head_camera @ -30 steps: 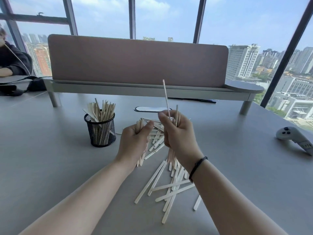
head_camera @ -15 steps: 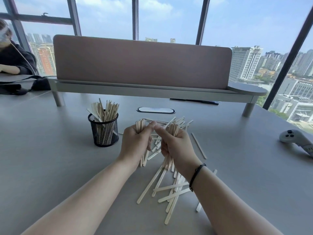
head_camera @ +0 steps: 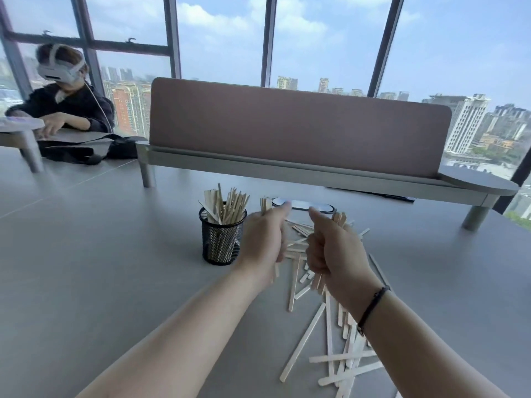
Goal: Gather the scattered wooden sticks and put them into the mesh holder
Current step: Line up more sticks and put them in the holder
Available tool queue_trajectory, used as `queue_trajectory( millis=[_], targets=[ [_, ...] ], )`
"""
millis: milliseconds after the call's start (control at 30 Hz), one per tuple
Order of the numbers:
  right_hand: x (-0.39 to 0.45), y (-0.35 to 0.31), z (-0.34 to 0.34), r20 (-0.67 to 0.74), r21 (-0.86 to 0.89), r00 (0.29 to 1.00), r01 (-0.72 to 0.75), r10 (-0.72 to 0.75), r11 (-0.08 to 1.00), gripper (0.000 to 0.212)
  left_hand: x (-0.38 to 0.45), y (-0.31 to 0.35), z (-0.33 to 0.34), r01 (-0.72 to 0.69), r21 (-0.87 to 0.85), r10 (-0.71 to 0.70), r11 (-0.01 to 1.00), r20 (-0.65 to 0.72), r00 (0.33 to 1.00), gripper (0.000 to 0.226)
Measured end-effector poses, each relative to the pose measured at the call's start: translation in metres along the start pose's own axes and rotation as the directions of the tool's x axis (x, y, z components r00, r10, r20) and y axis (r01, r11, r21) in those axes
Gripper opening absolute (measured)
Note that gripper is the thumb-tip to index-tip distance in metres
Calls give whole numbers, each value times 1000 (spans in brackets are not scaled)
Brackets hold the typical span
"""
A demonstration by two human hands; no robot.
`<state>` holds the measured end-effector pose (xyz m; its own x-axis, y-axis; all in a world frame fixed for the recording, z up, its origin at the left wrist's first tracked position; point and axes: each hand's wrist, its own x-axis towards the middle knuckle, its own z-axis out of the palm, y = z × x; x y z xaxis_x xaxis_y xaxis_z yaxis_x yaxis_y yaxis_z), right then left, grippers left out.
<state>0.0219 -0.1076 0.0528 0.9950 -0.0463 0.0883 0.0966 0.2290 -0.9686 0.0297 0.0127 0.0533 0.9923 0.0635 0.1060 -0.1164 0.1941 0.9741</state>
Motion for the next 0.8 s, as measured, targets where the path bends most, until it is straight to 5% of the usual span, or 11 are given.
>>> queue_trajectory(
  millis=[200,333,633,700,800],
  targets=[
    [53,-42,79,43,200,997,49,-59,979,60,55,83,-47,-234,-123,204,964,-216,955,73],
    [81,-49,125,75,168,992,89,-103,982,60,84,92,-75,-240,86,254,967,-239,937,57],
    [105,-5,146,53,-223,982,189,-182,956,20,101,48,-115,-167,549,337,819,-224,914,30],
    [105,1,143,92,-403,959,282,-268,871,23,99,41,-117,-209,595,388,776,-190,902,20],
    [100,9,137,252,-640,874,473,-416,606,31,92,34,-115,-291,660,493,692,-138,859,25]
  ],
)
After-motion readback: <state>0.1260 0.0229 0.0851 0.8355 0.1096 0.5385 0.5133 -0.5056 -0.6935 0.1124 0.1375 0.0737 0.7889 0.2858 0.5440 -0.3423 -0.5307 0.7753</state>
